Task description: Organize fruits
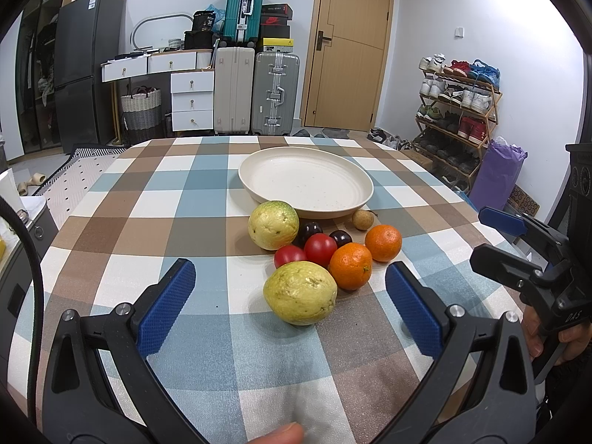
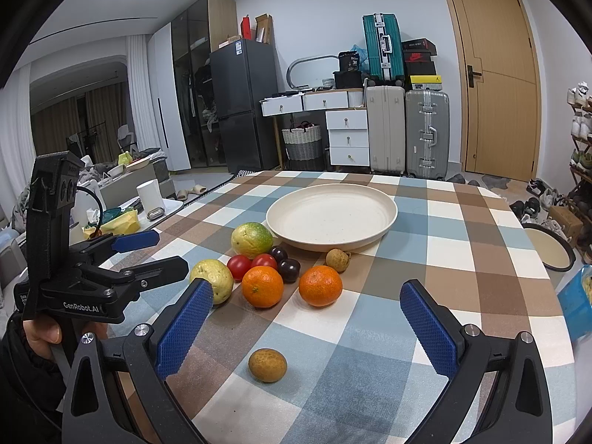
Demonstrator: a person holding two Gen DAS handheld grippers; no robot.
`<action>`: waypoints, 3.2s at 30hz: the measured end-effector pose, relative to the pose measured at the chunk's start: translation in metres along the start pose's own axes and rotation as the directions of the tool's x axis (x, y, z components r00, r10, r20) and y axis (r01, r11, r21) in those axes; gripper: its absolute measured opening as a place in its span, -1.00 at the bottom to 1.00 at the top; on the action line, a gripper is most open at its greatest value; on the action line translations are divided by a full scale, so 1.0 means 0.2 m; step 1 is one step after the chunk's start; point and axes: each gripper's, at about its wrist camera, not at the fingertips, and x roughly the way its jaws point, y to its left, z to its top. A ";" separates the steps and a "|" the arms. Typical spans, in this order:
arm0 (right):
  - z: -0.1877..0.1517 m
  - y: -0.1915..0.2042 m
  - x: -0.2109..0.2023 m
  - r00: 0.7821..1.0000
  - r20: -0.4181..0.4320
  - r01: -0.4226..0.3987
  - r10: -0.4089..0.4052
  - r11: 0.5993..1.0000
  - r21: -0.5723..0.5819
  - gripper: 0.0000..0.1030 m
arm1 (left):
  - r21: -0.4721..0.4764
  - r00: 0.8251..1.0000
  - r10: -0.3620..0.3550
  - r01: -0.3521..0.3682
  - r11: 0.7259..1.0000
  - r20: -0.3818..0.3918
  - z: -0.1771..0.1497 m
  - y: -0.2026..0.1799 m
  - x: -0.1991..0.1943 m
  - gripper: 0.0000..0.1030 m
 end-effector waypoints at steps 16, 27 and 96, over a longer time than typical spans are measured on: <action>0.00 0.00 0.00 1.000 -0.003 -0.002 0.002 1.000 0.000 1.00 | 0.000 1.000 0.000 0.000 1.000 0.000 0.00 0.00 0.00 0.99; -0.01 0.01 0.01 1.000 -0.014 -0.001 0.000 1.000 -0.011 1.00 | 0.000 1.000 0.002 -0.002 1.000 -0.001 0.00 0.00 0.00 0.99; 0.05 0.03 0.19 0.963 -0.265 -0.072 0.057 0.996 -0.048 -0.43 | 0.011 0.985 -0.091 0.094 0.996 -0.148 0.06 0.02 0.14 0.01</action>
